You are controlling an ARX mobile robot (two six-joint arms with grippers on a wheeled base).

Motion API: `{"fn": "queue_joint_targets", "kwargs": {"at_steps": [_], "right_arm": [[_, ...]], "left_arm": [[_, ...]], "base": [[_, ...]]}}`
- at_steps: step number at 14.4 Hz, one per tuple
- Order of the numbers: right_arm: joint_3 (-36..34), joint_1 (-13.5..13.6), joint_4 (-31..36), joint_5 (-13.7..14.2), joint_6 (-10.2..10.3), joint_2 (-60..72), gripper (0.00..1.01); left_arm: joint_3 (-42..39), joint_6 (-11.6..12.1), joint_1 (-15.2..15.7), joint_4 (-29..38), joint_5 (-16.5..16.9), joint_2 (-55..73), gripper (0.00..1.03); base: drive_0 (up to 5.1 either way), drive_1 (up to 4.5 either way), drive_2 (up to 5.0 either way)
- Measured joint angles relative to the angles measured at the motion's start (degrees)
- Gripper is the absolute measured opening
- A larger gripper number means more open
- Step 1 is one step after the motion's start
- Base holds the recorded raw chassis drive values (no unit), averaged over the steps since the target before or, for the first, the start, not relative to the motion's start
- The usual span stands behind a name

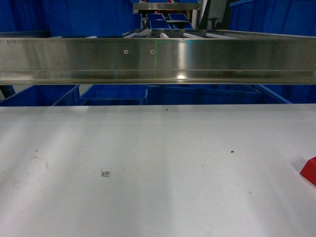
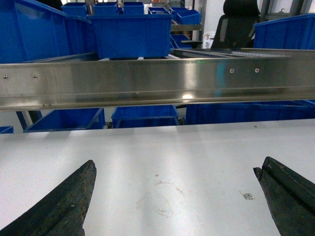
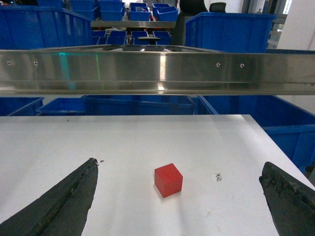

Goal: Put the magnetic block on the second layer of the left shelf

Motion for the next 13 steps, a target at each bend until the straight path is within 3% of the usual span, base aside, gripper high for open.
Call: {"fn": "queue_joint_targets", "kwargs": {"at_steps": [1, 2, 4, 5, 6, 7, 9, 10, 11, 13], "right_arm": [[0.0, 0.0, -0.4, -0.6, 0.0, 0.0, 0.98], [0.0, -1.3, -0.9, -4.6, 1.8, 2.0, 0.98], [2.4, -2.8, 13.9, -12.2, 9.6, 26.0, 0.98], [8.2, -2.1, 16.3, -15.4, 13.1, 39.8, 0.98], [14.7, -1.3, 16.1, -16.5, 15.8, 49.3, 0.98], [20.3, -1.1, 17.0, -16.1, 16.2, 56.7, 0.98], [32.7, -1.9, 17.8, -13.0, 15.2, 70.6, 0.98], [37.4, -2.8, 17.9, -12.0, 13.5, 76.3, 0.98], [41.1, -3.9, 19.4, -11.1, 10.9, 82.1, 0.98], [43.5, -5.2, 23.0, -9.9, 2.4, 94.0, 0.98]], "left_arm": [[0.0, 0.0, 0.0, 0.0, 0.0, 0.0, 0.98], [0.0, 0.0, 0.0, 0.0, 0.0, 0.0, 0.98], [0.0, 0.0, 0.0, 0.0, 0.0, 0.0, 0.98], [0.0, 0.0, 0.0, 0.0, 0.0, 0.0, 0.98], [0.0, 0.0, 0.0, 0.0, 0.0, 0.0, 0.98], [0.0, 0.0, 0.0, 0.0, 0.0, 0.0, 0.98], [0.0, 0.0, 0.0, 0.0, 0.0, 0.0, 0.98], [0.0, 0.0, 0.0, 0.0, 0.0, 0.0, 0.98], [0.0, 0.0, 0.0, 0.0, 0.0, 0.0, 0.98], [0.0, 0.0, 0.0, 0.0, 0.0, 0.0, 0.98]], "base": [[0.0, 0.00, 0.0], [0.0, 0.00, 0.0], [0.0, 0.00, 0.0], [0.0, 0.00, 0.0], [0.0, 0.00, 0.0], [0.0, 0.00, 0.0], [0.0, 0.00, 0.0], [0.0, 0.00, 0.0], [0.0, 0.00, 0.0], [0.0, 0.00, 0.0]]}}
